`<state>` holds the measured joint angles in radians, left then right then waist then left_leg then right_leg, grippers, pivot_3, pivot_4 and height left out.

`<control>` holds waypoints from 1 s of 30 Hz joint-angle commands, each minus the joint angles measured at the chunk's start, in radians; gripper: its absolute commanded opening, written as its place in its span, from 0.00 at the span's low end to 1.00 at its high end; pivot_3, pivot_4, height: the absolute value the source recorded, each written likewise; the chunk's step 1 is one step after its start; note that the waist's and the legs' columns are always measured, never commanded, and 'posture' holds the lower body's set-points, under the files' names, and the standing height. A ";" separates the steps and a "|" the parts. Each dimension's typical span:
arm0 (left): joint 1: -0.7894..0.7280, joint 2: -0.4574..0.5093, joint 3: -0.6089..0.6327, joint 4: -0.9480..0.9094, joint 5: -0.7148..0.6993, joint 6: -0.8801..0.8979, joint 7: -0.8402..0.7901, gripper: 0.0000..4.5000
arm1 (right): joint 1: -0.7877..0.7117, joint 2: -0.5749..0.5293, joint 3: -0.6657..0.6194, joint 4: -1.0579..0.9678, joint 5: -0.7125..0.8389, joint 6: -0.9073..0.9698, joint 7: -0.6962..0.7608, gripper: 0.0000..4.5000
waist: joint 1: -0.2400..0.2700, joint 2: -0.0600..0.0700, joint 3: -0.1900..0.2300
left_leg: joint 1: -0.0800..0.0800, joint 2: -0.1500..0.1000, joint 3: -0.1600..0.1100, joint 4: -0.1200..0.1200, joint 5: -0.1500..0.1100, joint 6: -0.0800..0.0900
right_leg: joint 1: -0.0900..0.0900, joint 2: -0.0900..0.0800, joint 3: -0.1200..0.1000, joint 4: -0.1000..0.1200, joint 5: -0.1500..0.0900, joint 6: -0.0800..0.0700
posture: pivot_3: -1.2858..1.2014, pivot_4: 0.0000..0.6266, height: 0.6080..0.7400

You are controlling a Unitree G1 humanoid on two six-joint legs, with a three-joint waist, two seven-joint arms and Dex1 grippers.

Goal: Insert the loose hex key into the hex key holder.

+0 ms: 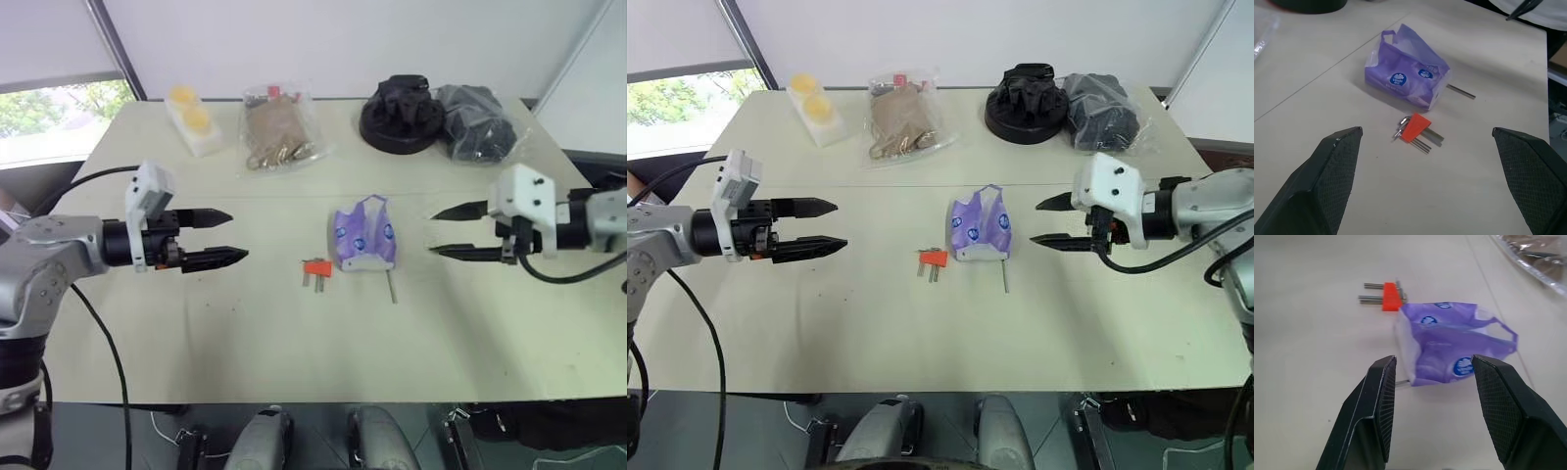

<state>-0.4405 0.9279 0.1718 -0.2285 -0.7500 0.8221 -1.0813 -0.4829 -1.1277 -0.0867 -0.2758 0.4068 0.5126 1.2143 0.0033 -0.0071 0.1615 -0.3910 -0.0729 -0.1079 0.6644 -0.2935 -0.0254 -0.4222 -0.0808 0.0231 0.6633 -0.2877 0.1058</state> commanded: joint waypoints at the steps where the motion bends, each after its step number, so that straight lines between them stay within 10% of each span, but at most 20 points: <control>1: -0.021 0.004 0.019 0.001 0.006 -0.018 0.008 0.98 | -0.016 -0.011 -0.017 -0.010 -0.003 -0.013 -0.002 0.56 | 0.001 0.000 0.000 | 0.000 0.000 0.000 0.000 0.000 0.000 | 0.000 0.000 0.000 0.000 0.000 0.000 | 0.52 0.24 1.00; 30: -0.010 -0.037 0.014 0.010 0.023 -0.036 0.050 0.98 | 0.025 0.121 0.040 -0.069 -0.008 0.007 -0.105 0.56 | 0.001 0.000 0.000 | 0.000 0.000 0.000 0.000 0.001 -0.001 | 0.000 0.000 0.000 0.000 0.000 0.000 | 0.52 0.24 1.00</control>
<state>-0.4446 0.8904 0.1717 -0.2150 -0.7288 0.8005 -1.0382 -0.4566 -1.0159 -0.0453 -0.3205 0.4054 0.5317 1.1268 0.0044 -0.0072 0.1616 -0.3913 -0.0730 -0.1079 0.6645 -0.2926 -0.0268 -0.4226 -0.0809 0.0233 0.6635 -0.2877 0.1058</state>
